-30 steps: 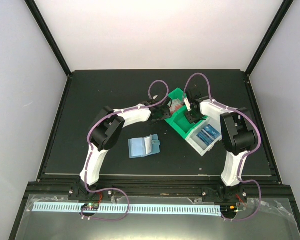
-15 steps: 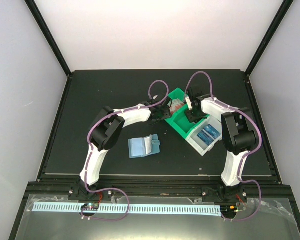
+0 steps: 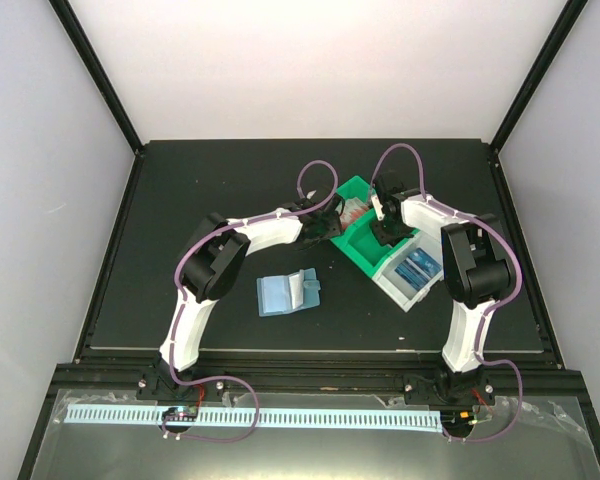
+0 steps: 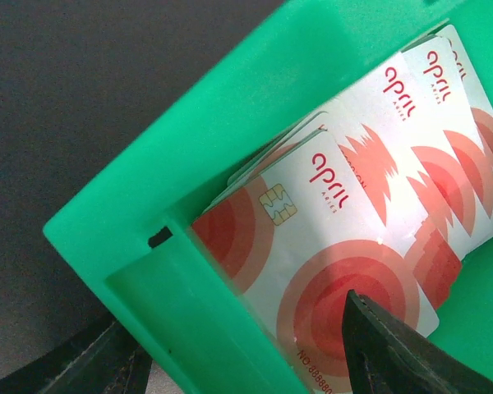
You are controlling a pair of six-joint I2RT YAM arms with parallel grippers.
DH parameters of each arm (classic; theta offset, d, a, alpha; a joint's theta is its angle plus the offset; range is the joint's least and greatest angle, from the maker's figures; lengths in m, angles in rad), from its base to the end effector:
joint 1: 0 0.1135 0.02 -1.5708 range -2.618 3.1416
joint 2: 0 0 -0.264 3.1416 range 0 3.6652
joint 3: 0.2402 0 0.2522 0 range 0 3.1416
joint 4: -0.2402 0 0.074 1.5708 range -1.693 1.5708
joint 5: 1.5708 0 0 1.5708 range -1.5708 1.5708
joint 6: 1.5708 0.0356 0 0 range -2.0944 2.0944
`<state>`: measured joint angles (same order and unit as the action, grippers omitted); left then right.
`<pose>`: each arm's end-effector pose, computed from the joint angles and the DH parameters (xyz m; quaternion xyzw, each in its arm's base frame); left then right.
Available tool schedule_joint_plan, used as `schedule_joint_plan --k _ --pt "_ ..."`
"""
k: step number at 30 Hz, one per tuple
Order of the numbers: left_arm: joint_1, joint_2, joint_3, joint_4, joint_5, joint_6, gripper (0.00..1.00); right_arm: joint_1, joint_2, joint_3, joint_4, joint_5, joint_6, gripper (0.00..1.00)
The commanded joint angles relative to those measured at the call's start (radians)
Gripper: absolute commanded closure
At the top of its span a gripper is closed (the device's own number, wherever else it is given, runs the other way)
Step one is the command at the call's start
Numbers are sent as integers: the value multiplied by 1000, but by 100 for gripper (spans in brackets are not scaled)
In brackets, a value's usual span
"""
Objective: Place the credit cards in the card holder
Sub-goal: Pick up the credit card from the storage box.
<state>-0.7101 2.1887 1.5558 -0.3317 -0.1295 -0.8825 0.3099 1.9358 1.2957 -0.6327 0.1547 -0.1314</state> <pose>0.3580 -0.3018 0.1423 -0.1012 0.9472 -0.1697 0.2524 0.3622 0.1102 0.1576 -0.2046 0.9646 -0.0629 0.1542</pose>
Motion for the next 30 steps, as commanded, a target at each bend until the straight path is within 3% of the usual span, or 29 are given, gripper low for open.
schedule_joint_plan --k 1,30 --pt "0 18 2 -34 1 26 37 -18 10 26 19 91 23 52" --pt "0 21 4 -40 -4 30 37 -20 -67 48 -1 112 30 52"
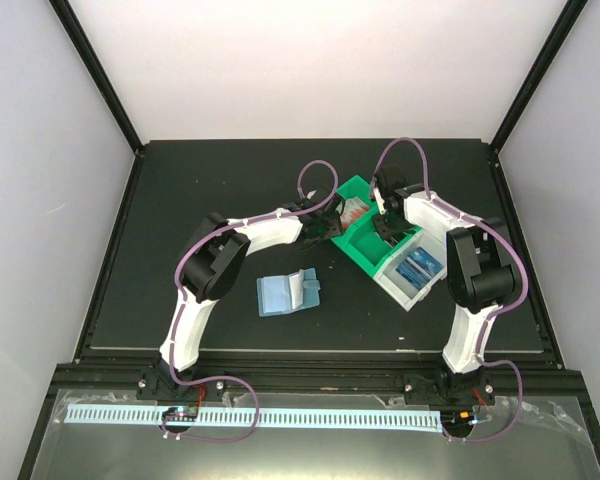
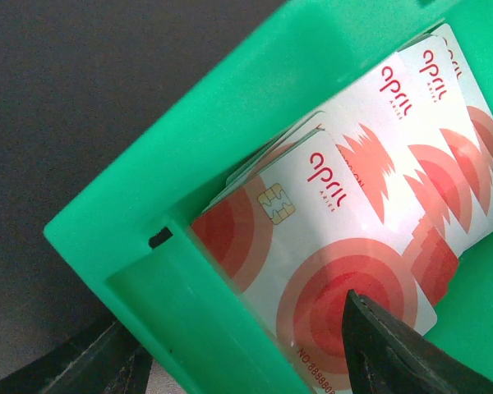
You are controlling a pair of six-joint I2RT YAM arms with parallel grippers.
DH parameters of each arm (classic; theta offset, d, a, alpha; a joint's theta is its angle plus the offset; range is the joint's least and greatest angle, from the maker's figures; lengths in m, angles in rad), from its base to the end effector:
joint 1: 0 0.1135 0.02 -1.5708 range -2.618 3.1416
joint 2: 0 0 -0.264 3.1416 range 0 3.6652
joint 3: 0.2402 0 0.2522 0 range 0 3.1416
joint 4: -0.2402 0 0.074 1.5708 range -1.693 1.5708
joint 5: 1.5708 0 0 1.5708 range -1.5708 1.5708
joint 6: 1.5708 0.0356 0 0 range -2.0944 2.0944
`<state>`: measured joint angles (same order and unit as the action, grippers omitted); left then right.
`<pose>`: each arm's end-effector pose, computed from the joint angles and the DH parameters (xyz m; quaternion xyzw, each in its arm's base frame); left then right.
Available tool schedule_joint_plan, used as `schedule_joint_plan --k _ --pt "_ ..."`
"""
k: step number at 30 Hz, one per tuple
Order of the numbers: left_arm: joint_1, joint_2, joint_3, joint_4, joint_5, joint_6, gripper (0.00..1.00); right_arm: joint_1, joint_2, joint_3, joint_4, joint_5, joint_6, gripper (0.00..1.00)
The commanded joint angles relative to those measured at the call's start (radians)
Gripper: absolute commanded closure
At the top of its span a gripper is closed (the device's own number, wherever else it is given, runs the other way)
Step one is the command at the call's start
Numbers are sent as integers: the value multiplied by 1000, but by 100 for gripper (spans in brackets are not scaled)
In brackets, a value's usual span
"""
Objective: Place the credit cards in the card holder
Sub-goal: Pick up the credit card from the storage box.
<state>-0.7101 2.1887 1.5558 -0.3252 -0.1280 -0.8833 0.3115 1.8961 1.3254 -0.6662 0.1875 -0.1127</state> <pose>0.3585 -0.3022 0.1427 -0.1015 0.9463 -0.1726 0.2540 0.3625 0.1097 0.1789 -0.1915 0.9630 -0.0754 0.1738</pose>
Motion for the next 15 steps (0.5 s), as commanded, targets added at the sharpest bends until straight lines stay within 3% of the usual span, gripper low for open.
schedule_joint_plan --k 1,15 --pt "0 21 4 -46 -5 30 37 -20 -26 16 36 83 9 53" --pt "0 26 3 -38 5 26 38 -18 -21 -14 40 134 -30 79"
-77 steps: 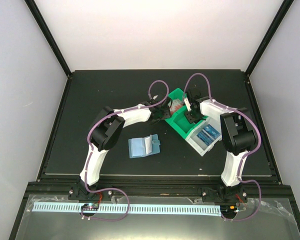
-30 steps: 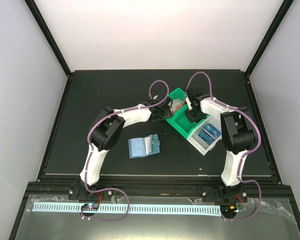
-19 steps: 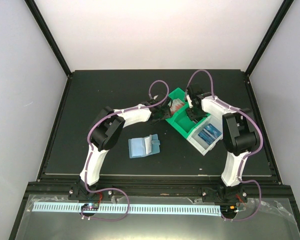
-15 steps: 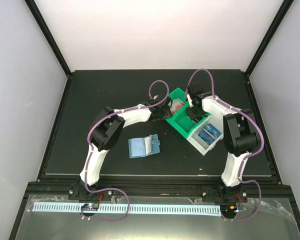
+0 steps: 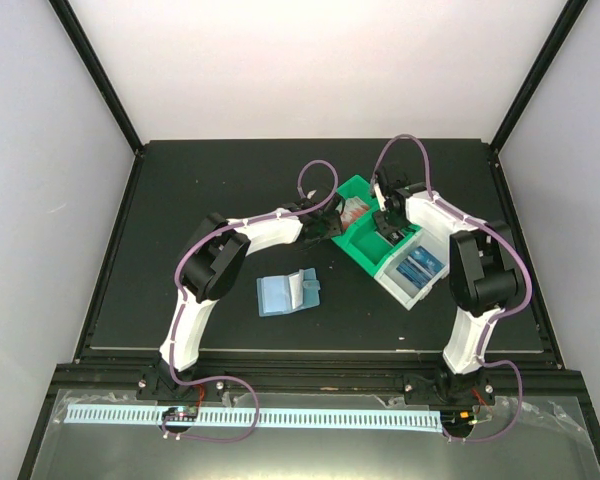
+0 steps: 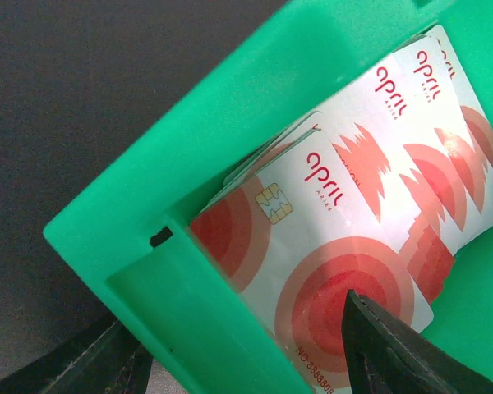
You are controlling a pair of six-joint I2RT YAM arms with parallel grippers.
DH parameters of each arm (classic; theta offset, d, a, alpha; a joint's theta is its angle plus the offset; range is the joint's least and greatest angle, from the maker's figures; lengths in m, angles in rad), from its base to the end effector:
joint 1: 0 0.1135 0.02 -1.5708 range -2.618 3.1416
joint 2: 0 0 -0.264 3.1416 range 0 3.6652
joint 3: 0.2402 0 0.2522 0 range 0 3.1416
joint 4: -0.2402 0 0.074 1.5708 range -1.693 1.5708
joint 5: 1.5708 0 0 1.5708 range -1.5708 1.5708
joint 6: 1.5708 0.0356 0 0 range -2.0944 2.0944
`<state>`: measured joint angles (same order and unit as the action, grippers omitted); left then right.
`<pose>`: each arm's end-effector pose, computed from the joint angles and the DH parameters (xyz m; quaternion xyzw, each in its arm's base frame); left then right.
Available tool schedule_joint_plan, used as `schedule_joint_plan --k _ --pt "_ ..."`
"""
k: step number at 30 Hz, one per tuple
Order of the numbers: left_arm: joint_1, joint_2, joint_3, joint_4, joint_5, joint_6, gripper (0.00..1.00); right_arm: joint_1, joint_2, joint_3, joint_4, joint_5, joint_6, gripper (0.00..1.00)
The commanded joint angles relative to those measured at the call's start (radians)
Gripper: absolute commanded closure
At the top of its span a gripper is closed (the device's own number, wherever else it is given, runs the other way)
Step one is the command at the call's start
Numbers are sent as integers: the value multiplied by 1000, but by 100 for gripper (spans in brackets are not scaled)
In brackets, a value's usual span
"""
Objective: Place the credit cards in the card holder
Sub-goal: Pick up the credit card from the storage box.
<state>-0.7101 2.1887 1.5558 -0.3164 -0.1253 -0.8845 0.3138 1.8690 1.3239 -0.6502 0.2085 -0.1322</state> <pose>0.3590 -0.3028 0.1433 -0.1018 0.9450 -0.1767 0.2559 0.3619 0.1097 0.1889 -0.1971 0.9572 -0.0850 0.1941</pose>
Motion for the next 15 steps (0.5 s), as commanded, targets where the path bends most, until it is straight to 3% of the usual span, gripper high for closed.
schedule_joint_plan --k 1,15 --pt "-1 27 4 -47 3 27 38 -20 10 -13 25 114 -14 80" --pt "0 28 9 -45 7 34 38 6 68 -42 63 225 -101 82"
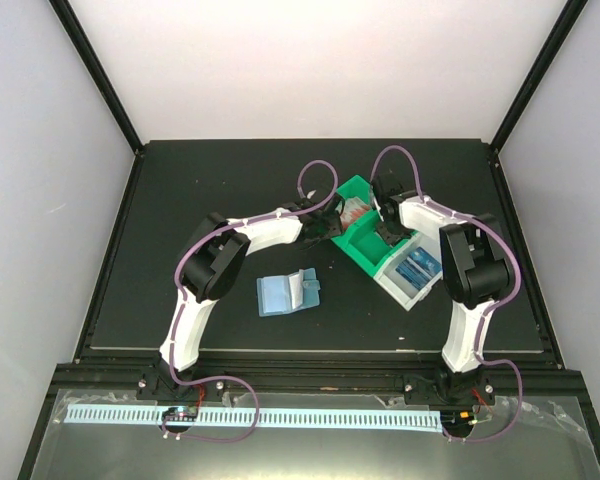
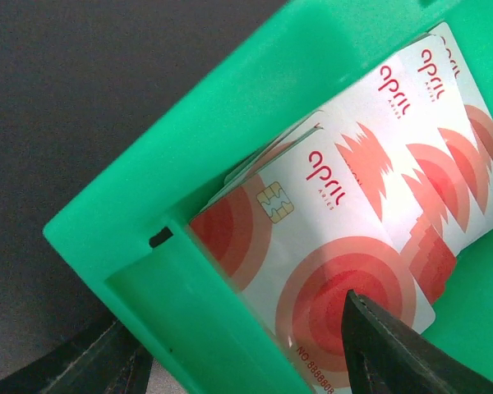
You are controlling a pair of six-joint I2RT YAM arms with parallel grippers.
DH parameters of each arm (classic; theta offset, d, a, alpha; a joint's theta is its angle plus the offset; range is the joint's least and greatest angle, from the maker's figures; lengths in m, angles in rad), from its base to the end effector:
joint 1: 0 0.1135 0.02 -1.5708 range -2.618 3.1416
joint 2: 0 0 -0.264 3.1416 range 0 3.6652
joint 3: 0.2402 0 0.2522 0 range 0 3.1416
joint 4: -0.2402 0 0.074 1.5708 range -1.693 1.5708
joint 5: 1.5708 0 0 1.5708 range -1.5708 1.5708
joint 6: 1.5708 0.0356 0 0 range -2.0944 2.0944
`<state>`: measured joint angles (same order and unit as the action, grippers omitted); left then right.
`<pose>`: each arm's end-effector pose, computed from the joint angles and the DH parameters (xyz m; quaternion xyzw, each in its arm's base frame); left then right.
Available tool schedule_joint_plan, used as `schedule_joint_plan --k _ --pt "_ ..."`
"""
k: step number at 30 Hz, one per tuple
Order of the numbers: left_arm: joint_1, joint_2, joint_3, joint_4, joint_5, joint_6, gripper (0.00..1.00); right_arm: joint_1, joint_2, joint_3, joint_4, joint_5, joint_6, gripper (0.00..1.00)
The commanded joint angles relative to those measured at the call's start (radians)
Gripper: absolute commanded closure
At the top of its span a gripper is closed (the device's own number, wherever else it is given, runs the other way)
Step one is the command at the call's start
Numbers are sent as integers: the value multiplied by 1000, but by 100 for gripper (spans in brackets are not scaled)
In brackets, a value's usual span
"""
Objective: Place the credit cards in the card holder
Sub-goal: Pick up the credit card from the storage box.
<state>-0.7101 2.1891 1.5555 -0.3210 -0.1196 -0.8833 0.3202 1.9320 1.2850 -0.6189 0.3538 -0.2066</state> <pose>0.3585 -0.3026 0.1427 -0.1003 0.9461 -0.1766 0.2523 0.3619 0.1070 0.1582 -0.2275 0.9464 -0.1652 0.1591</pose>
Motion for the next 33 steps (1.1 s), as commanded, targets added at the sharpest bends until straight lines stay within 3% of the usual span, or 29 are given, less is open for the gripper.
schedule_joint_plan --k 1,9,18,27,33 --pt "-1 27 10 -40 2 34 38 1 3 0 33 67 -28 82" --pt "0 -39 4 12 55 123 35 16 -145 25 21 -82 31 92" --pt "-1 -162 -10 101 229 227 29 14 -385 -63 27 -271 230 99" --pt "-1 -361 -144 207 347 233 20 -65 -539 -117 32 -674 502 99" --pt "8 -471 -233 248 501 184 17 -111 -674 -247 191 -942 589 99"
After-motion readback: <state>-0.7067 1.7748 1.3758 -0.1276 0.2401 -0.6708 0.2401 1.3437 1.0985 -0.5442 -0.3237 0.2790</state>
